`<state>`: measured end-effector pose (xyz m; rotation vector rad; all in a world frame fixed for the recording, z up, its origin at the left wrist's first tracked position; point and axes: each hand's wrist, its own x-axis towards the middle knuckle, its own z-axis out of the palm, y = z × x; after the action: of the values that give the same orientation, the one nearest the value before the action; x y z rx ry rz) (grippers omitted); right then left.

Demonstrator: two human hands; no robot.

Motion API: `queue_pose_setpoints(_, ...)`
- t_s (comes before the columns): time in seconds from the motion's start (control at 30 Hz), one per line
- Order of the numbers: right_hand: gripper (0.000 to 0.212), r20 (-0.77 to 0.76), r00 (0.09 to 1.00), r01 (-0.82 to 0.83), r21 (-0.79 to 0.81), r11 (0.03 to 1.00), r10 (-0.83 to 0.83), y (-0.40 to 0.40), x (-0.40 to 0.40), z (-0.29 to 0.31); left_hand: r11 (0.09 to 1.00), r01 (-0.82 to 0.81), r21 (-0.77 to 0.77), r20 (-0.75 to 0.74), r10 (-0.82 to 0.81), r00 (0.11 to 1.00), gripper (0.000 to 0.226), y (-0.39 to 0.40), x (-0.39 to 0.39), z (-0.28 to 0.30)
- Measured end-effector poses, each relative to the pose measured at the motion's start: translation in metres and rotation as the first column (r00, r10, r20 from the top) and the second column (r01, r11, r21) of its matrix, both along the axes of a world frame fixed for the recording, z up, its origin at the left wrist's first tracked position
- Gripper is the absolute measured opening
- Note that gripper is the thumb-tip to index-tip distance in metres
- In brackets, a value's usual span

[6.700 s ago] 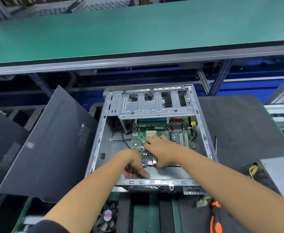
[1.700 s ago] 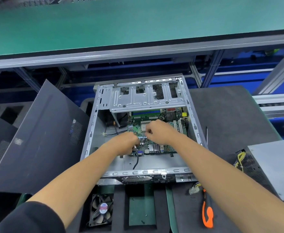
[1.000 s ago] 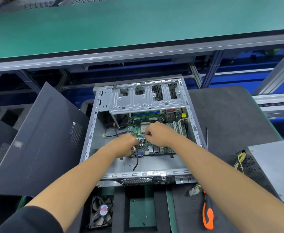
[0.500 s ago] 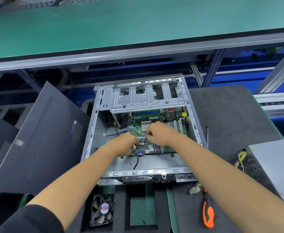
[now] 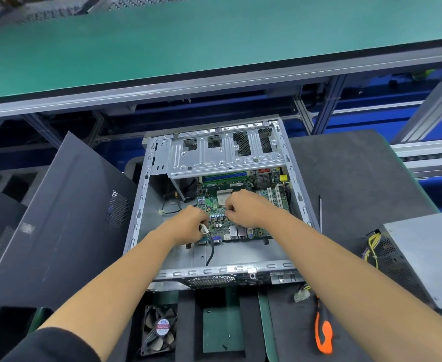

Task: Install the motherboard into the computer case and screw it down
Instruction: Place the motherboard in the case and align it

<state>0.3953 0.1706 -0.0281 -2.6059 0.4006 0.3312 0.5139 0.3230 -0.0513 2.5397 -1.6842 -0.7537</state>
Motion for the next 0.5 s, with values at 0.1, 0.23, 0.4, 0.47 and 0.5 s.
queue_pose_setpoints(0.1,0.024,0.000,1.000,-0.006,-0.009,1.000,0.006,0.0005,0.0006,0.0001,0.999,0.033,-0.004,-0.006,-0.033,0.999,0.013,-0.0027,-0.0062,-0.0030)
queue_pose_setpoints(0.23,0.023,0.002,1.000,-0.009,-0.011,1.000,0.009,0.0010,0.0010,0.0002,0.997,0.072,0.018,0.030,-0.073,0.997,0.013,-0.0044,-0.0068,-0.0058)
queue_pose_setpoints(0.4,0.024,-0.004,1.000,-0.014,-0.012,1.000,0.014,0.0010,0.0017,0.0002,0.993,0.114,0.020,0.034,-0.114,0.993,0.012,-0.0050,-0.0062,-0.0044)
queue_pose_setpoints(0.47,0.024,-0.006,1.000,-0.010,-0.008,1.000,0.010,0.0010,0.0015,-0.0001,0.993,0.114,0.013,0.031,-0.114,0.993,0.011,-0.0049,-0.0064,-0.0033)
queue_pose_setpoints(0.5,0.024,-0.008,1.000,-0.008,-0.006,1.000,0.008,0.0010,0.0012,-0.0001,0.993,0.114,0.007,0.030,-0.115,0.993,0.011,-0.0050,-0.0065,-0.0030)
